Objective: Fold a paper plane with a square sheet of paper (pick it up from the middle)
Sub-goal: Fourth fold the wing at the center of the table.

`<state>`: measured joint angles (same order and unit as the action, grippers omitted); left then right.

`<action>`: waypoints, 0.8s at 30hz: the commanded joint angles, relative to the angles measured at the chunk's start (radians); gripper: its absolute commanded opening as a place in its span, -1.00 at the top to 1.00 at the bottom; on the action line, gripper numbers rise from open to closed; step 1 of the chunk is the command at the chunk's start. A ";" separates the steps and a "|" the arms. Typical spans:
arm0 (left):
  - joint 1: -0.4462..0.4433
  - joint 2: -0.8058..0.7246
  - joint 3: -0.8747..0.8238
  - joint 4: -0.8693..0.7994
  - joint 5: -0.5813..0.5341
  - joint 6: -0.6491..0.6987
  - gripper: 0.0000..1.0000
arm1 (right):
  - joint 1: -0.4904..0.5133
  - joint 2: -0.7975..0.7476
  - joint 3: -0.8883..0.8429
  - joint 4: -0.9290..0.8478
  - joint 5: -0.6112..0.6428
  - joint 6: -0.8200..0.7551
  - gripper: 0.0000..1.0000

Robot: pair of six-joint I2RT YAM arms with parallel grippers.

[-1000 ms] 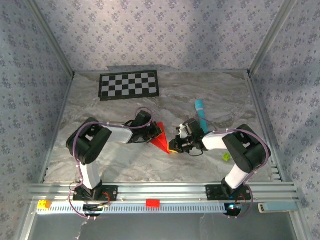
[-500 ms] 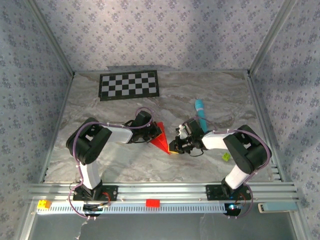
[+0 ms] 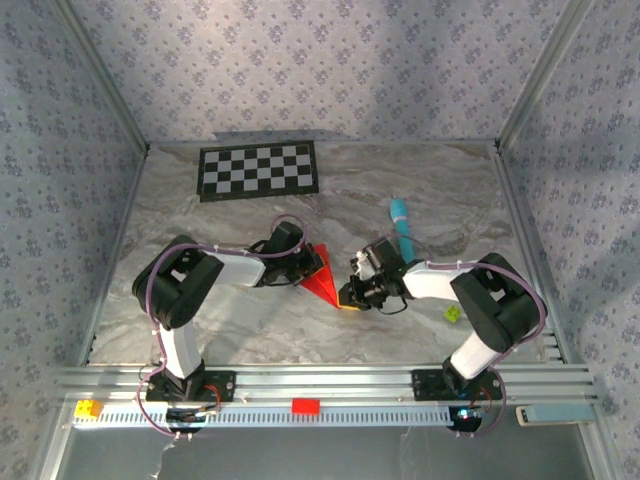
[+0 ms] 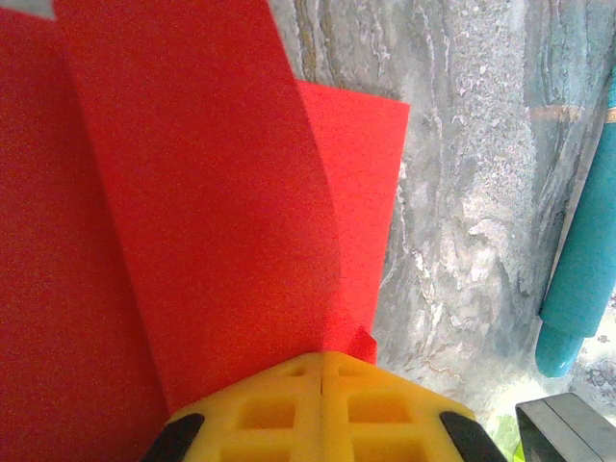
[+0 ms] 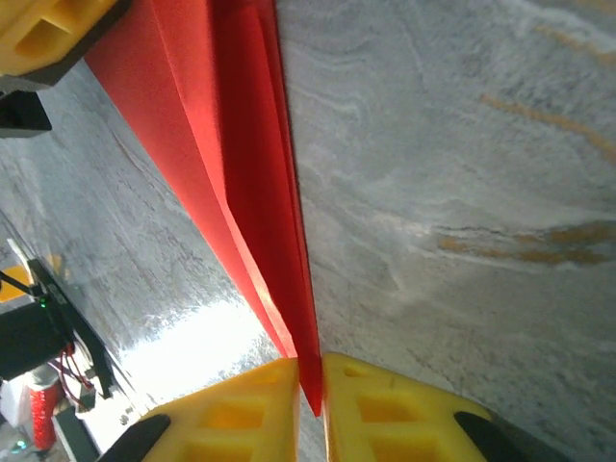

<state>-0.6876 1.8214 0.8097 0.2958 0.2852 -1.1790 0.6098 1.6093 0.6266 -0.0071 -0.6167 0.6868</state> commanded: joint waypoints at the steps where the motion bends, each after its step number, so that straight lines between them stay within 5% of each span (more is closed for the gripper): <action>1: 0.002 0.019 -0.021 -0.032 -0.004 -0.004 1.00 | 0.014 0.036 0.003 -0.119 0.032 -0.027 0.75; 6: 0.001 0.015 -0.026 -0.032 -0.006 -0.004 1.00 | 0.020 0.020 0.026 -0.145 0.060 -0.027 0.81; 15: 0.002 0.007 -0.036 -0.037 -0.008 0.000 1.00 | 0.016 -0.113 0.098 -0.142 0.037 -0.026 0.62; 24: 0.002 0.008 -0.043 -0.028 -0.008 -0.001 1.00 | 0.056 0.064 0.204 -0.009 -0.039 0.026 0.95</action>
<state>-0.6872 1.8210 0.7956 0.3225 0.2852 -1.1793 0.6506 1.6192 0.7979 -0.0299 -0.6292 0.6964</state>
